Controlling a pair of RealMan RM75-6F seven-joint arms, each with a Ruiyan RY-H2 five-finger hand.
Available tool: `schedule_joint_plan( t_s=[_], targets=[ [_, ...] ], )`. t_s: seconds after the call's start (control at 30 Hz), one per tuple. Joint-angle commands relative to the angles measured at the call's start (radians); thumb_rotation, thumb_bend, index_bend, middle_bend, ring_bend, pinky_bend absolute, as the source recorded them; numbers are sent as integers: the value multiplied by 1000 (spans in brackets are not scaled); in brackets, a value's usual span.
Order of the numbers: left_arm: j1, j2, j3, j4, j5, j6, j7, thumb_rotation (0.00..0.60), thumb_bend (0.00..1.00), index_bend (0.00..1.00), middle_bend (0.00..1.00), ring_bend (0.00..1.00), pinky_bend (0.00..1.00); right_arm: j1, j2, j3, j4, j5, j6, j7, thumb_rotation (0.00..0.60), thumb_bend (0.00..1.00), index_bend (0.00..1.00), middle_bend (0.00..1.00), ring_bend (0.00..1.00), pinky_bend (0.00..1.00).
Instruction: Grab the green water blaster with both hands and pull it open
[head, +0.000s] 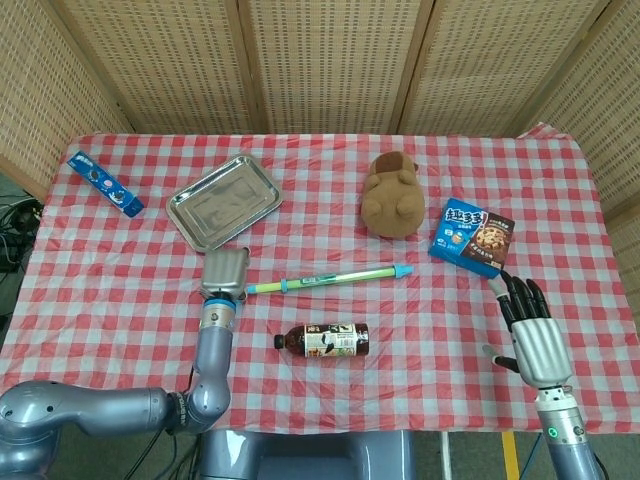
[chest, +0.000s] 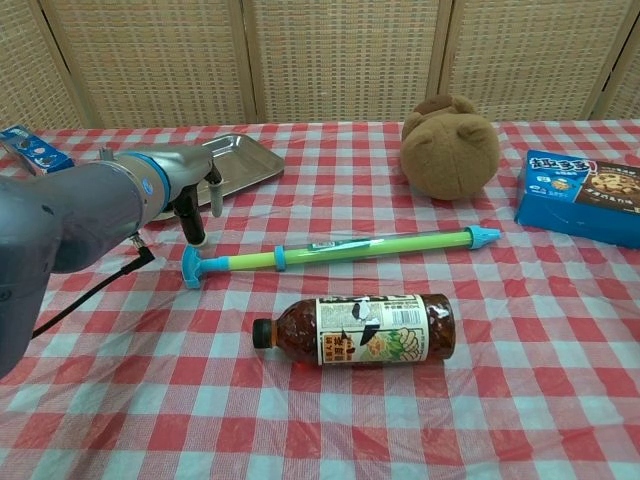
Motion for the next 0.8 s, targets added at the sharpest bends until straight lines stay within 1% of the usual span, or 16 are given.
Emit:
schedule_joint_plan(
  t_s=[0.03, 0.53, 0.8],
  targets=[
    [-17, -18, -1, 27, -19, -9, 6, 600, 272, 404, 900, 854, 765, 0, 1, 0, 0, 1, 0, 4, 600, 131, 78, 0, 0, 0],
    [-69, -89, 17, 117, -47, -26, 12, 600, 272, 435, 900, 854, 765, -2, 11, 5, -6, 1, 11, 32, 600, 131, 80, 0, 0, 0],
    [-82, -107, 21, 151, -55, -29, 11, 600, 273, 439, 901, 854, 765, -2, 14, 4, -10, 3, 8, 45, 600, 131, 80, 0, 0, 0]
  ],
)
